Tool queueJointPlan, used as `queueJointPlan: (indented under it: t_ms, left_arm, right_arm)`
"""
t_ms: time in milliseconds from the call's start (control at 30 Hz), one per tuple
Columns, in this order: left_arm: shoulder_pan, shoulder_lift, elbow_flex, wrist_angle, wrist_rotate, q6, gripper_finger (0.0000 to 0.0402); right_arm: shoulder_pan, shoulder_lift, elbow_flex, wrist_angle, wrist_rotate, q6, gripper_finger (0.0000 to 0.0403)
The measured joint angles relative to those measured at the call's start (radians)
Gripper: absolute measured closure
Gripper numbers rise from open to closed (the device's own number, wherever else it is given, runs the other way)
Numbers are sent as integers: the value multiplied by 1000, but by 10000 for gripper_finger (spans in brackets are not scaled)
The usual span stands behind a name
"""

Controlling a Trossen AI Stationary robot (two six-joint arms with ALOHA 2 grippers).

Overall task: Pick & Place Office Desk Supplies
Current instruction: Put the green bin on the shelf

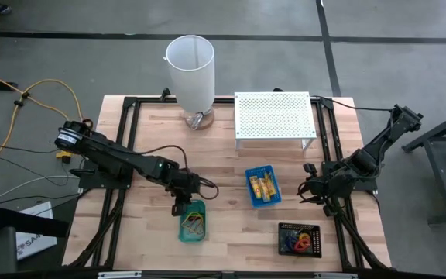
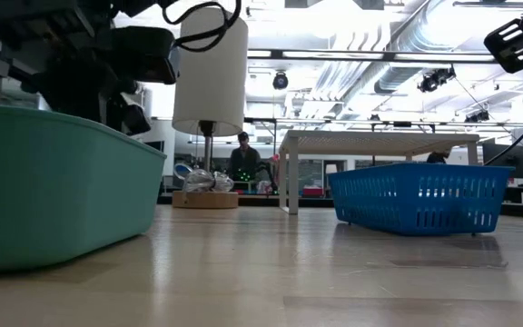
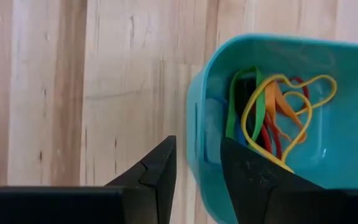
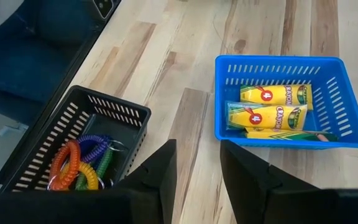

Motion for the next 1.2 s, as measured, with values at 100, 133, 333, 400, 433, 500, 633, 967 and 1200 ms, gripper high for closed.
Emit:
queueJointPlan:
  t_ms: [100, 133, 333, 400, 433, 500, 633, 967, 1200]
  left_arm:
    - [-10, 13, 0, 5, 0, -9, 282]
    - [-15, 16, 0, -1, -1, -17, 282]
    - [-43, 38, 0, 4, -10, -50, 282]
    - [-49, 46, 0, -1, -18, -53, 282]
    - [-50, 48, -1, -7, -21, -55, 282]
    - [-52, 58, 0, 3, -23, -59, 282]
    - [-52, 73, 0, -2, -26, -79, 282]
    - [-52, 79, 0, -5, -32, -82, 308]
    - [-52, 79, 0, -7, -34, -82, 363]
  right_arm:
    - [0, 0, 0, 3, 0, 0, 292]
    - [0, 0, 0, 4, 0, 0, 292]
    - [0, 0, 0, 10, 0, 0, 292]
    - [0, 0, 0, 10, 0, 0, 292]
    - [0, 0, 0, 10, 0, 0, 292]
    - [0, 0, 0, 13, 0, 0, 292]
    - [0, 0, 0, 14, 0, 0, 292]
    - [0, 0, 0, 14, 0, 0, 292]
    - [0, 0, 0, 14, 0, 0, 292]
